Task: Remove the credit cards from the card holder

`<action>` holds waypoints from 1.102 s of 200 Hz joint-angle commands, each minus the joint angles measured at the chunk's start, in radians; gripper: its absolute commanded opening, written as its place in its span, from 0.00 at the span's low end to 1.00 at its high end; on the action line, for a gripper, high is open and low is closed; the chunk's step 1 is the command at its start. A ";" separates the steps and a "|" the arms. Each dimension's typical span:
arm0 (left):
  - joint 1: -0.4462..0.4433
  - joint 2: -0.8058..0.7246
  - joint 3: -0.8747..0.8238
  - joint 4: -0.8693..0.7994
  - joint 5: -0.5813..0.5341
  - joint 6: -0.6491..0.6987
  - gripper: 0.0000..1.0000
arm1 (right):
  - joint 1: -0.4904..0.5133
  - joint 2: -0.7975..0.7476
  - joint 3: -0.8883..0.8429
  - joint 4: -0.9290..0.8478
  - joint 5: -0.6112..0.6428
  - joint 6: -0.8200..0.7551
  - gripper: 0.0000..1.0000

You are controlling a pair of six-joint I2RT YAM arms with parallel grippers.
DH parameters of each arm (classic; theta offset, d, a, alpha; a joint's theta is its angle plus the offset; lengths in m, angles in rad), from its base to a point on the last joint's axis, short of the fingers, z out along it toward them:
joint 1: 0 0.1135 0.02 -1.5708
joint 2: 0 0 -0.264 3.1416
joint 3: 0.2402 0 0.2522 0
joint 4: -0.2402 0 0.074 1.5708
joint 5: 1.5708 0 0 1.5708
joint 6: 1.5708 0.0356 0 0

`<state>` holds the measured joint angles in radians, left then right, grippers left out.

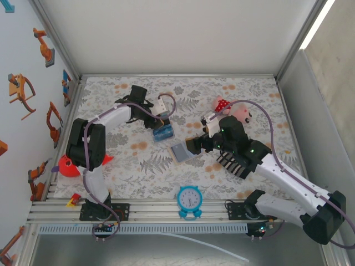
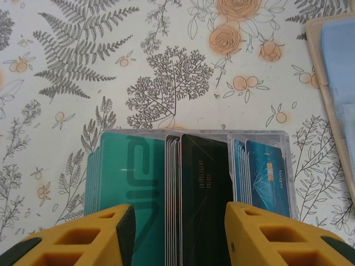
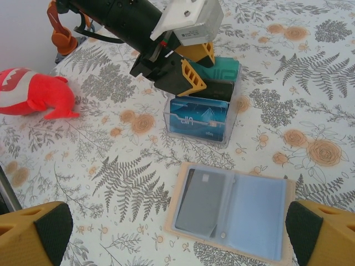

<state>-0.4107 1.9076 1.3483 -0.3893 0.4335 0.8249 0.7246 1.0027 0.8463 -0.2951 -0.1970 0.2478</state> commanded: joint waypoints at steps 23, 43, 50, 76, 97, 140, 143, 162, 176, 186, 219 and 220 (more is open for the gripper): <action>0.004 0.012 0.031 -0.007 0.005 -0.005 0.48 | 0.004 -0.003 0.027 0.007 -0.018 0.017 0.97; 0.003 -0.025 0.021 0.000 0.010 -0.019 0.48 | 0.004 0.004 0.031 -0.005 -0.012 0.016 0.84; 0.003 -0.041 0.014 0.006 0.010 -0.027 0.48 | 0.004 0.010 0.033 -0.013 -0.003 0.017 0.82; -0.001 -0.135 -0.025 0.036 0.008 -0.070 0.49 | 0.006 0.047 0.046 -0.057 0.040 0.018 0.78; -0.007 -0.233 -0.081 0.073 -0.012 -0.130 0.69 | 0.015 0.091 0.060 -0.098 0.084 0.018 0.75; -0.015 -0.476 -0.275 0.252 -0.156 -0.369 0.99 | 0.081 0.224 0.105 -0.192 0.231 0.016 0.70; -0.017 -0.494 -0.286 0.264 -0.170 -0.392 0.97 | 0.085 0.239 0.112 -0.200 0.244 0.019 0.69; -0.020 -0.595 -0.371 0.318 -0.275 -0.537 0.97 | 0.111 0.328 0.141 -0.236 0.301 0.026 0.67; -0.022 -0.662 -0.432 0.343 -0.361 -0.660 0.97 | 0.128 0.389 0.162 -0.242 0.310 0.027 0.67; -0.021 -0.707 -0.478 0.359 -0.423 -0.745 0.97 | 0.139 0.431 0.180 -0.243 0.311 0.027 0.66; -0.022 -0.848 -0.636 0.408 -0.580 -0.975 0.97 | 0.170 0.557 0.243 -0.240 0.300 0.027 0.60; -0.022 -0.852 -0.642 0.409 -0.584 -0.981 0.97 | 0.171 0.560 0.245 -0.240 0.300 0.026 0.60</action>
<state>-0.4278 1.1378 0.7860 -0.0410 0.0116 0.0959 0.8722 1.5051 1.0286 -0.5133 0.0750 0.2657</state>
